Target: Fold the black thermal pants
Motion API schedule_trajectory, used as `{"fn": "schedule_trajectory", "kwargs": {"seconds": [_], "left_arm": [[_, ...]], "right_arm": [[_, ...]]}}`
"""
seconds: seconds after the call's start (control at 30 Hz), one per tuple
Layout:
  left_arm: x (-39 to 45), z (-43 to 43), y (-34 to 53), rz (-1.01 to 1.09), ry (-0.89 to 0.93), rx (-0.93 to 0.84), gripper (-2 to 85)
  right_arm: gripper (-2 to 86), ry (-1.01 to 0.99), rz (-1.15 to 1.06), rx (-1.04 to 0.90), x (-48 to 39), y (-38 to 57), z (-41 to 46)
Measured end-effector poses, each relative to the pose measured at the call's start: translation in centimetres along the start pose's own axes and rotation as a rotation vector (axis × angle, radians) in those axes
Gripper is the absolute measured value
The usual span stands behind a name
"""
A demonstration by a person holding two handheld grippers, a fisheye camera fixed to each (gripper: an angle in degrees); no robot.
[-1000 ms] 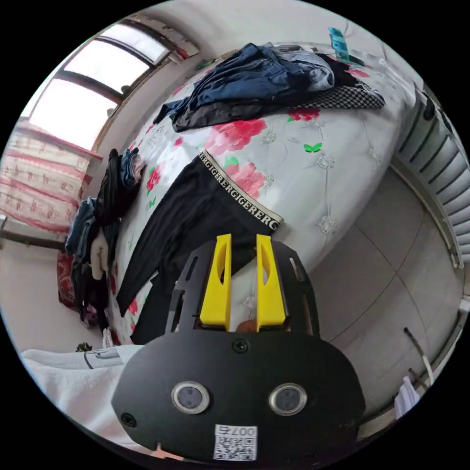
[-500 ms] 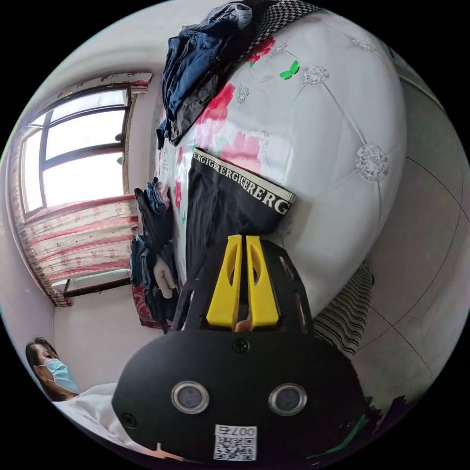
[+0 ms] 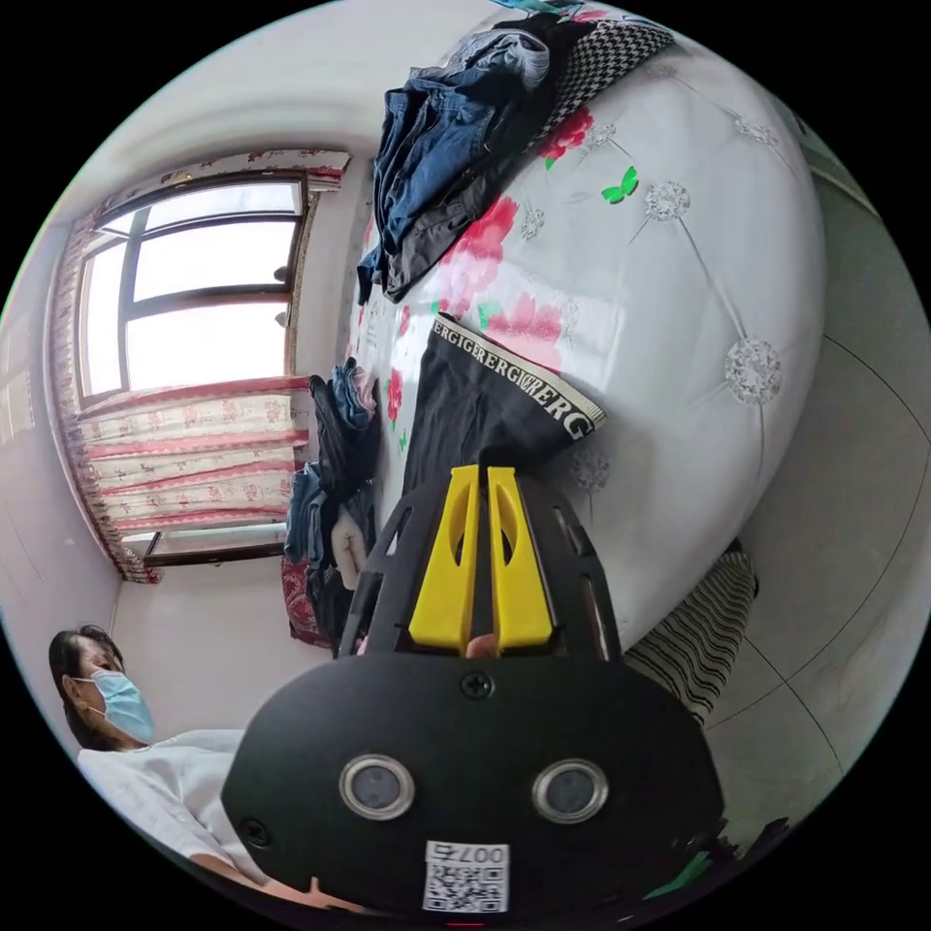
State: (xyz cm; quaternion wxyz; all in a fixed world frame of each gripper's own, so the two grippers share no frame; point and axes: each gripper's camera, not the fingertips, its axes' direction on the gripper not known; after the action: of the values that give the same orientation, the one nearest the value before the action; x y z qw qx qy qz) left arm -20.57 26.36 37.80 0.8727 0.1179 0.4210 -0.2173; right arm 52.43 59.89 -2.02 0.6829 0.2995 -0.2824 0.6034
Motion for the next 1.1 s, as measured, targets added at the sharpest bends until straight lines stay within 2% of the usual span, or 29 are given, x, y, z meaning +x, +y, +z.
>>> {"fn": "schedule_trajectory", "kwargs": {"seconds": [0.13, 0.2, 0.27, 0.43, 0.47, 0.57, 0.67, 0.73, 0.8, 0.83, 0.87, 0.93, 0.97, 1.03, 1.1], "left_arm": [[1.5, 0.7, -1.2, 0.014, -0.050, -0.025, 8.9], [2.4, 1.1, -2.1, 0.015, -0.180, -0.059, 1.8], [2.6, 1.2, -2.4, 0.023, -0.173, -0.067, 0.1], [1.6, -1.8, -0.7, -0.022, -0.051, 0.027, 0.9], [1.5, -2.5, -0.2, -0.022, -0.061, 0.038, 6.1], [2.3, -2.3, 0.0, 0.050, -0.143, 0.015, 13.4], [4.0, -1.2, -1.1, 0.093, -0.208, 0.024, 15.0], [5.6, -0.2, -1.9, 0.124, -0.300, 0.019, 14.0], [8.6, 1.6, -2.2, 0.202, -0.538, -0.040, 8.9], [9.4, 2.0, -2.1, 0.260, -0.569, -0.037, 6.5], [11.0, 2.9, -1.4, 0.407, -0.568, -0.063, 3.0], [12.6, 3.7, -0.8, 0.502, -0.673, -0.083, 0.6], [12.8, 3.5, -1.0, 0.518, -0.671, -0.105, 0.0], [11.5, 1.5, -1.7, 0.435, -0.514, -0.117, -0.5], [8.4, -2.9, -2.5, 0.288, -0.248, -0.062, -0.8]], "right_arm": [[-0.1, 0.053, -0.049, -0.023, -1.6, -0.5, 0.4], [-0.1, 0.061, -0.066, -0.029, -2.2, -0.7, 0.5], [-0.1, 0.062, -0.071, -0.026, -2.6, -0.8, 0.5], [-0.1, 0.049, -0.074, -0.024, -3.0, -0.7, 0.2], [-0.1, 0.052, -0.072, -0.024, -2.9, -0.6, 0.2], [-0.1, 0.050, -0.048, -0.029, -2.2, -0.5, 0.6], [-0.1, 0.040, -0.038, -0.034, -2.0, -0.6, 1.1], [-0.1, 0.051, -0.058, -0.047, -2.5, -0.8, 1.7], [-0.1, 0.060, -0.075, -0.056, -2.9, -0.8, 1.9], [-0.1, 0.066, -0.082, -0.057, -3.1, -0.8, 1.9], [-0.1, 0.070, -0.084, -0.056, -3.1, -0.8, 1.9], [-0.1, 0.061, -0.080, -0.048, -2.9, -0.8, 1.5], [-0.1, 0.055, -0.077, -0.045, -2.8, -0.7, 1.3], [-0.1, 0.025, -0.064, -0.023, -2.5, -0.6, 0.3], [-0.1, 0.020, -0.056, -0.010, -2.2, -0.4, -0.5]]}}
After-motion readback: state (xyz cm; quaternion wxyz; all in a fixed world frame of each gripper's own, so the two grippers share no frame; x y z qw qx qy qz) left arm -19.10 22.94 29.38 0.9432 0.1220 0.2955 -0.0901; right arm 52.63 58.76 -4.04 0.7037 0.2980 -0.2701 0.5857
